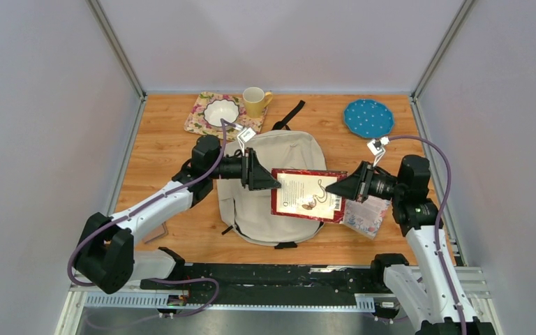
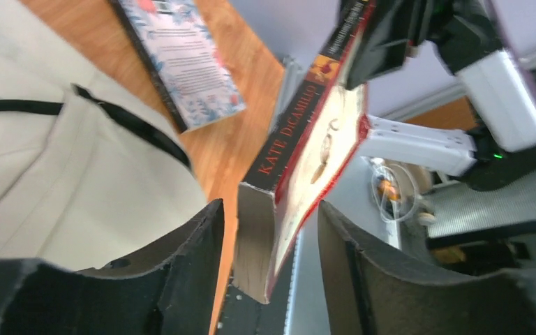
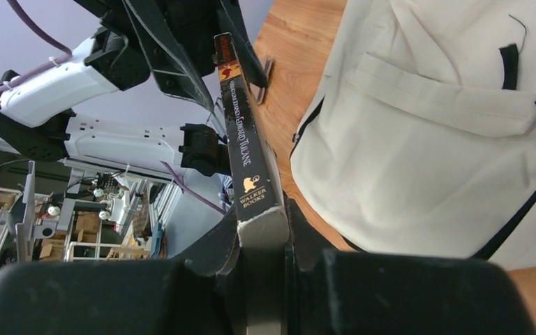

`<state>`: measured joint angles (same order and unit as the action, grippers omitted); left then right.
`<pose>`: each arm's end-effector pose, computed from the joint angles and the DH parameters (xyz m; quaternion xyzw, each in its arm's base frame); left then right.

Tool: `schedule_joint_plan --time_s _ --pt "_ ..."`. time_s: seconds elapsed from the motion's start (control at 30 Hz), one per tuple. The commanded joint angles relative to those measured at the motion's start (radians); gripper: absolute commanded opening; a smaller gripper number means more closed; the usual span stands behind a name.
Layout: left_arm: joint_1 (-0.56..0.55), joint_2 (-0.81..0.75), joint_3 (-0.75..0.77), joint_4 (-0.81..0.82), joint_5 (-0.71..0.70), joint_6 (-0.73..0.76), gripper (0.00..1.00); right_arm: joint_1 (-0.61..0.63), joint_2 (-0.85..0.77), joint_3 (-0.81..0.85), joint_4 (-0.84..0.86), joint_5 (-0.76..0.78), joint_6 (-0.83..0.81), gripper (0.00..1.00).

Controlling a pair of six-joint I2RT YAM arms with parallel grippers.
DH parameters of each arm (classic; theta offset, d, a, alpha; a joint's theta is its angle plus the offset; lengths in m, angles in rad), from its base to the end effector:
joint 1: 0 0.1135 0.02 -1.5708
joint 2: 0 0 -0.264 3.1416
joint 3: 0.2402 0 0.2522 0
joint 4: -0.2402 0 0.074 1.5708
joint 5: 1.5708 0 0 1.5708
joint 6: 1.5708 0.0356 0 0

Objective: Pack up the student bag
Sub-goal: Pick up the book from the center of the board, then place the book in the student bag.

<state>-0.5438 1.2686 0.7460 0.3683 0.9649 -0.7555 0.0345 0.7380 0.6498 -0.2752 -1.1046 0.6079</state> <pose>0.2217 -0.1683 0.2808 0.2290 0.7009 -0.6292 0.2457 0.1569 0.0372 0.2973 -0.0875 0.7565 0.5624 0.3222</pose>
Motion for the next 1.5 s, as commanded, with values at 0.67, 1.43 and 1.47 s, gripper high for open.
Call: schedule_joint_plan --time_s 0.67,1.43,1.47 --pt "-0.571 -0.117 0.012 -0.664 -1.049 0.752 0.79 0.010 -0.213 0.156 -0.383 0.890 0.073 0.00" --pt "-0.775 0.186 0.121 -0.606 -1.104 0.823 0.75 0.008 -0.178 0.073 -0.328 0.793 0.144 0.00" --pt "-0.775 0.187 0.121 -0.603 -1.115 0.821 0.73 0.008 -0.180 0.073 -0.328 0.793 0.144 0.00"
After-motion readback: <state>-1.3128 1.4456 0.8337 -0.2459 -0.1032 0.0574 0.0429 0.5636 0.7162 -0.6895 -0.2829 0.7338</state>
